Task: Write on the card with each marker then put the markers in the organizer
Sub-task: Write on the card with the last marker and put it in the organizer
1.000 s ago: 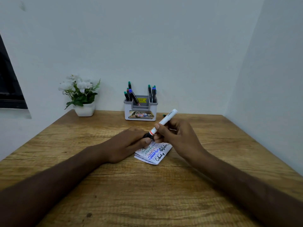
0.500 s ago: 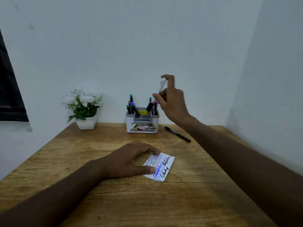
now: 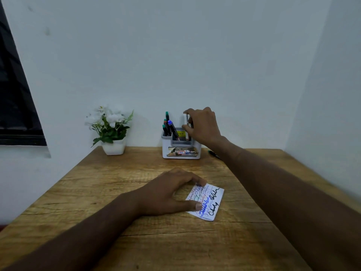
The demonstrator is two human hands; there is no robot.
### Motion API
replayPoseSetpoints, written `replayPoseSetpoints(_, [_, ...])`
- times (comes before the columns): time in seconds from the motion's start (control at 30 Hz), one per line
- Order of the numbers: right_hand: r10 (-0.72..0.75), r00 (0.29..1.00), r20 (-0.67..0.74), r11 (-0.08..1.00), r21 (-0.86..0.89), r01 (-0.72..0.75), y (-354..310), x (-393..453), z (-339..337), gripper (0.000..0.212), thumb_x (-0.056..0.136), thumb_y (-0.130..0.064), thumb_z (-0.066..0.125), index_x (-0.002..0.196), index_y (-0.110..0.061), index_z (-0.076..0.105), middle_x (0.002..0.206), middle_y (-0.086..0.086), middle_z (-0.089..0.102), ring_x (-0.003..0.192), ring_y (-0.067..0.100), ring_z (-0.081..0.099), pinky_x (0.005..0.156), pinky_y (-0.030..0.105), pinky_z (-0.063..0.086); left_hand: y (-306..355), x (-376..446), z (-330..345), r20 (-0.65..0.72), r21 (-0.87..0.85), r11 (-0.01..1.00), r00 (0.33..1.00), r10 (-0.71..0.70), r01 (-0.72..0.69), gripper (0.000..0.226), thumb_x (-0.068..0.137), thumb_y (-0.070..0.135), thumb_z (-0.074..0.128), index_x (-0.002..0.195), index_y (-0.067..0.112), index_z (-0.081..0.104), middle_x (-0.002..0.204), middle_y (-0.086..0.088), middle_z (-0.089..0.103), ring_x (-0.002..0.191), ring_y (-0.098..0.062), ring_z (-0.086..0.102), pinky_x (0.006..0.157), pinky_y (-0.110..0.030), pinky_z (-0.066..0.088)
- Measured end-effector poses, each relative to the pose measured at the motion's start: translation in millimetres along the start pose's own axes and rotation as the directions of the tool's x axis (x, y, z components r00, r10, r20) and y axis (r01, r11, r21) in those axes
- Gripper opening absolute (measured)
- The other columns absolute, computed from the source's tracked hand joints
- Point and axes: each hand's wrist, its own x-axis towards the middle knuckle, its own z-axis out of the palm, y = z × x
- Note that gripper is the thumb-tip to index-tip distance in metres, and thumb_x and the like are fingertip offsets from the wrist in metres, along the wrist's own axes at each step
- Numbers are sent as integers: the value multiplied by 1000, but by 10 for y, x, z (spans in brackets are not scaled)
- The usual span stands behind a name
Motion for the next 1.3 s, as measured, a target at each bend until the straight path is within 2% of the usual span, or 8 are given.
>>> replayPoseSetpoints(0.17, [13,1000,-16,999,38,-13,21,-86,-248,65,93,-45,76,148,-16,59,115,5,78,121,36,56,95,47,46,18,2,1,-3,16,1000,1000,1,-1,60,94,70,64,149,49,49,149,31,52,138,6,44,116,-37,43])
replayPoseSetpoints(0.3, [73,973,-220,993,109,-50,138,-440,-609,29,96,-23,72,125,-19,71,100,-4,78,110,25,61,83,40,55,37,-13,-2,-12,8,1000,1000,20,-20,59,95,67,65,149,47,50,149,31,52,139,5,44,116,-36,42])
replayPoseSetpoints(0.5, [387,860,332,919,-223,-327,522,-1235,-480,36,97,-48,67,112,-17,76,112,10,74,113,34,64,96,41,53,66,-37,4,-94,44,994,990,108,-105,48,96,59,71,140,42,61,151,31,50,143,0,42,117,-35,40])
replayPoseSetpoints(0.7, [354,845,401,932,-222,-285,496,-1291,-688,14,97,-18,65,101,-12,77,103,8,76,102,30,69,83,42,61,114,-36,1,-102,-2,989,984,147,-148,48,99,48,73,142,32,61,146,22,60,134,0,57,107,-35,52])
replayPoseSetpoints(0.83, [267,893,364,929,151,-339,240,-1452,-1118,11,104,-23,66,102,-13,61,89,-1,73,75,14,67,66,26,50,102,-55,-11,-84,-12,993,989,120,-121,61,98,47,73,153,32,49,150,24,55,133,5,57,111,-31,50])
replayPoseSetpoints(0.97, [260,850,458,518,677,-523,-66,-1774,-1364,11,104,-13,67,108,-3,64,94,16,79,80,26,80,76,35,66,130,-53,-2,-69,4,998,995,66,-65,74,96,41,76,159,34,38,157,27,47,131,14,54,113,-26,46])
replayPoseSetpoints(1.17, [134,833,537,328,769,-548,-240,-1922,-1260,21,96,-15,76,114,-4,78,101,15,83,96,31,80,96,44,64,247,-21,50,-124,216,976,990,69,-41,43,106,63,38,140,40,51,124,22,65,106,5,60,91,-33,52])
replayPoseSetpoints(1.3, [156,856,494,333,789,-516,-301,-1916,-1194,22,96,-18,76,116,-9,81,103,11,84,100,28,81,100,50,62,205,38,99,-111,227,973,992,59,-32,52,110,59,20,129,30,59,119,14,71,109,-1,64,126,-39,32])
